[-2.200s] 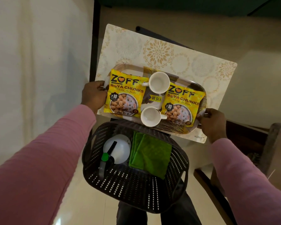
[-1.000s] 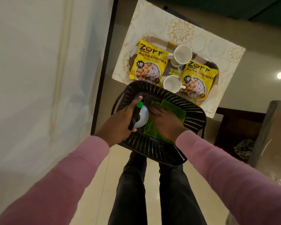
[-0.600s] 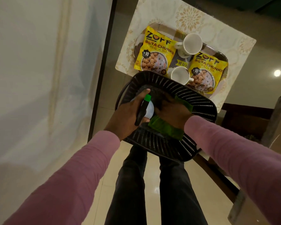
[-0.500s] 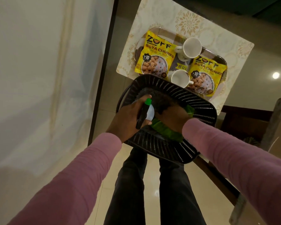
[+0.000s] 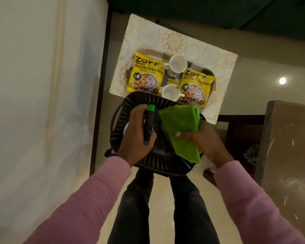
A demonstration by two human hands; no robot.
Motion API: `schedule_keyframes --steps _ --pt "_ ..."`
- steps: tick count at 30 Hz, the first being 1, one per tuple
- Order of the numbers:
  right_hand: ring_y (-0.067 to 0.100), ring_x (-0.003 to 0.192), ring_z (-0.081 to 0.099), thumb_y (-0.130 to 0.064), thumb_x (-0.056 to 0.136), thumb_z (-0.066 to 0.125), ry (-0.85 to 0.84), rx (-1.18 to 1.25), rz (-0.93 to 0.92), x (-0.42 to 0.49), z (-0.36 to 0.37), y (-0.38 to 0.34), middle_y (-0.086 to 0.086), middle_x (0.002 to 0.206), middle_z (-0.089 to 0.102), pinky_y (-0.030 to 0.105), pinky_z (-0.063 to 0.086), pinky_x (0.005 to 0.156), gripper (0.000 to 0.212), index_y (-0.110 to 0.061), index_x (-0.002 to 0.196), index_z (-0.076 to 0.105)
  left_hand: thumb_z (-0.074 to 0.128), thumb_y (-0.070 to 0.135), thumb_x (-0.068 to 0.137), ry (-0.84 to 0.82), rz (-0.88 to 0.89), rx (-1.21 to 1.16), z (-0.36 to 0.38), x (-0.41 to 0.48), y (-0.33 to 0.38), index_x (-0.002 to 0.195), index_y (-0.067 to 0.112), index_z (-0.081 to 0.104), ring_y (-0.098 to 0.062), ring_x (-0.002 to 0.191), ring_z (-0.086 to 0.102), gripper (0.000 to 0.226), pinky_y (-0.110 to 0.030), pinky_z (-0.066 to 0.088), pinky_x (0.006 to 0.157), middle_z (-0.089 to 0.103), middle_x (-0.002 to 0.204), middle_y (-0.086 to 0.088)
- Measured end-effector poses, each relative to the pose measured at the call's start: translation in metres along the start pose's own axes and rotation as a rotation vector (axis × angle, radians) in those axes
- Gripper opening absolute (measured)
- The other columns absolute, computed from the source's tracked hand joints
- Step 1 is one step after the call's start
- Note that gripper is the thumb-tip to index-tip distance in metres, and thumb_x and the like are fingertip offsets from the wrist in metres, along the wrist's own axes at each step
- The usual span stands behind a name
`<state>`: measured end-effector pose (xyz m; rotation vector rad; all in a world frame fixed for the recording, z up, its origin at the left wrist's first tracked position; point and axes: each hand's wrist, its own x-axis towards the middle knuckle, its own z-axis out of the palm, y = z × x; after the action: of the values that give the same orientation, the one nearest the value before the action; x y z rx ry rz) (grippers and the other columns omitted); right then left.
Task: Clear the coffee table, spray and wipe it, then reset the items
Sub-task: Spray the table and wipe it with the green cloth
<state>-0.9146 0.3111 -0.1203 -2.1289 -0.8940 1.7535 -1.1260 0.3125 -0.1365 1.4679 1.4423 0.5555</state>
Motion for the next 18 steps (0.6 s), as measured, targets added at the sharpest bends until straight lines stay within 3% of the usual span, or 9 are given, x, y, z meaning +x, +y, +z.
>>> schedule_keyframes --steps 3,6,9,12,14,18 --pt "0.018 0.095 0.070 -0.019 0.068 0.083 0.049 0.267 -0.090 -0.038 -0.019 0.004 -0.003 0.104 0.073 0.048 0.055 0.087 0.037 -0.035 0.096 0.065 0.057 0.016 0.080 0.109 0.044 -0.063 0.012 -0.009 0.028 0.137 0.006 0.040 -0.005 0.122 0.049 0.061 -0.019 0.041 0.103 0.049 0.129 -0.001" --pt "0.023 0.096 0.070 -0.007 0.074 0.075 0.049 0.495 -0.144 -0.066 -0.038 0.016 0.004 0.105 0.073 0.052 0.054 0.087 0.038 -0.023 0.107 0.067 0.056 -0.007 0.078 0.195 0.065 -0.114 0.027 -0.024 0.058 0.122 0.005 0.049 0.013 0.097 0.053 0.046 -0.003 0.040 0.085 0.053 0.103 0.013" --pt "0.027 0.099 0.069 -0.003 0.073 0.074 0.033 0.620 -0.210 -0.086 -0.066 0.039 0.008 0.108 0.072 0.052 0.054 0.085 0.041 -0.017 0.111 0.065 0.054 -0.007 0.078 0.244 0.084 -0.153 0.051 -0.044 0.085 0.117 0.003 0.052 0.007 0.092 0.054 0.040 -0.011 0.044 0.084 0.056 0.098 0.005" --pt "0.028 0.103 0.067 -0.006 0.070 0.071 0.053 0.632 -0.257 -0.100 -0.101 0.065 0.008 0.111 0.070 0.051 0.053 0.087 0.047 -0.015 0.116 0.063 0.056 -0.010 0.075 0.251 0.084 -0.186 0.086 -0.065 0.114 0.115 0.004 0.054 -0.005 0.100 0.058 0.042 -0.024 0.047 0.087 0.059 0.104 -0.003" --pt "0.028 0.103 0.067 -0.005 0.068 0.071 0.087 0.635 -0.270 -0.110 -0.128 0.084 0.008 0.111 0.070 0.049 0.054 0.086 0.050 -0.015 0.117 0.063 0.056 -0.009 0.074 0.241 0.097 -0.188 0.115 -0.081 0.138 0.114 0.002 0.055 -0.010 0.104 0.059 0.041 -0.023 0.045 0.091 0.061 0.108 -0.007" --pt "0.025 0.091 0.071 0.000 0.065 0.070 0.171 0.692 -0.249 -0.132 -0.179 0.123 0.008 0.100 0.074 0.033 0.057 0.068 0.052 -0.005 0.116 0.061 0.056 -0.004 0.074 0.212 0.036 -0.244 0.182 -0.109 0.160 0.112 0.011 0.056 -0.017 0.097 0.059 0.042 -0.026 0.046 0.089 0.060 0.104 -0.007"
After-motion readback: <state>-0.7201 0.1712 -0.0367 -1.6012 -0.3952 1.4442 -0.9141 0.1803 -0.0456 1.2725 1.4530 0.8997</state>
